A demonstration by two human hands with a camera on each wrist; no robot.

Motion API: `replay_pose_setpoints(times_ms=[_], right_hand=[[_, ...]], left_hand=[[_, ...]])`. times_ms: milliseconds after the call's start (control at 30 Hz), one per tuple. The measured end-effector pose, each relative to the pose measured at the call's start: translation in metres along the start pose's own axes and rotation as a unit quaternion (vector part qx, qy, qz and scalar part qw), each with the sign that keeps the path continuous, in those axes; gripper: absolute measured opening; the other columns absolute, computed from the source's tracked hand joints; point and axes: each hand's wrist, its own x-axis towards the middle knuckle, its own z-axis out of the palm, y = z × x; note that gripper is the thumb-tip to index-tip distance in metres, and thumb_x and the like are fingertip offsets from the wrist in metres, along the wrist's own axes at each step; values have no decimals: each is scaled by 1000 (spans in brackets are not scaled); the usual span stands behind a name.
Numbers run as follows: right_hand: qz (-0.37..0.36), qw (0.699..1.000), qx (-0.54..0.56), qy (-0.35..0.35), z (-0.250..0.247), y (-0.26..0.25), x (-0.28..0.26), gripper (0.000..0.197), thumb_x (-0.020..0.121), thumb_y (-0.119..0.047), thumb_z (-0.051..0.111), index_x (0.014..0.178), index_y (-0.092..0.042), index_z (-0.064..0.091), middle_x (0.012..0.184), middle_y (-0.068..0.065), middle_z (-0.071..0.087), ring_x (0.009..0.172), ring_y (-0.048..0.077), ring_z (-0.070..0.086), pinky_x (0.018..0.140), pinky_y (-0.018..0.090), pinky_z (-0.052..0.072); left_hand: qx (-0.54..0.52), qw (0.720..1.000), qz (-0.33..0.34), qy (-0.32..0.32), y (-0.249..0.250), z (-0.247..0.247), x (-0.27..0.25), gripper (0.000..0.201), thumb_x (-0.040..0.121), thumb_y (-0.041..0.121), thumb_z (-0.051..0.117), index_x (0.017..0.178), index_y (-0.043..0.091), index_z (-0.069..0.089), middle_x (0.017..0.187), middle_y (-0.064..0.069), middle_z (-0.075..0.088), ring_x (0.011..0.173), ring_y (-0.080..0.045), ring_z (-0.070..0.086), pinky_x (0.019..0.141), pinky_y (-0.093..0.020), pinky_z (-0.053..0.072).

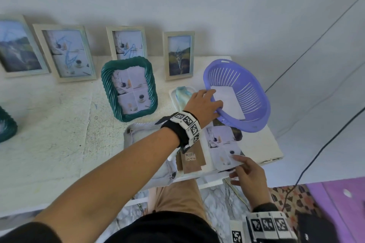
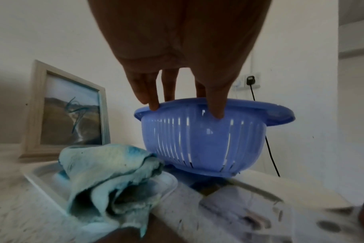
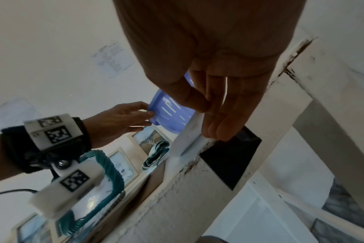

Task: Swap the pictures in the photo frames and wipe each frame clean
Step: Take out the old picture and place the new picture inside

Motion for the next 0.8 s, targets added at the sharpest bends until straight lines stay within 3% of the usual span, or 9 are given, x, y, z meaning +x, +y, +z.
replay_pose_setpoints(times_ms=[133,267,333,400,533,600,667,800], right_hand=[[-47,996,-81,2,-3,-6,23,30,93,-4,51,110,-23,67,75,4,71,63,21,65,61,39,59],[-101,974,-202,3,1,-16,57,28,93,-13,52,110,-30,66,66,4,69,63,22,65,70,36,56],[-102,956,-275,4,3,-16,73,24,93,-17,53,112,-24,67,69,8,67,73,31,64,76,39,53],[-102,939,-330,6,3,-13,81,25,93,-20,54,114,-16,67,65,6,59,76,36,60,72,37,49],[-117,930,-348,-11,-8,-12,67,29,93,-20,57,121,-15,64,52,-3,42,60,25,46,63,35,41],[-130,932,-337,-23,-20,-15,50,24,93,-19,58,115,-16,67,50,-3,43,54,15,47,58,31,41],[-166,933,-319,-36,-33,-26,31,12,92,-17,62,100,-20,70,47,-5,40,48,10,44,52,17,35],[-266,915,-299,-58,-49,-81,17,12,88,-18,66,78,-23,69,49,-1,45,48,7,38,52,20,34]], left_hand=[[-76,997,6,10,-7,-13,-2,33,97,42,51,126,27,57,155,-9,30,137,-34,31,110,-47,30],[-55,998,14,17,-8,-11,-13,33,96,45,50,125,31,57,156,-5,30,137,-32,33,110,-45,28],[-47,999,15,22,-7,-5,-18,32,95,46,50,124,33,57,156,-4,30,137,-31,32,108,-43,27],[-53,998,11,24,-6,1,-22,32,95,46,51,124,33,57,156,-4,30,137,-31,31,108,-43,26],[-65,998,4,20,-4,7,-27,34,95,45,52,126,32,57,156,-3,28,138,-30,28,108,-43,26],[-71,997,2,15,-4,9,-28,35,94,42,55,127,31,56,157,-2,26,139,-29,27,109,-43,26],[-97,995,-4,12,-6,11,-30,39,93,41,58,129,28,55,159,-4,19,140,-29,27,109,-42,29],[-173,984,-28,0,-8,15,-36,57,89,52,60,139,26,46,163,-7,3,143,-25,27,109,-39,37]])
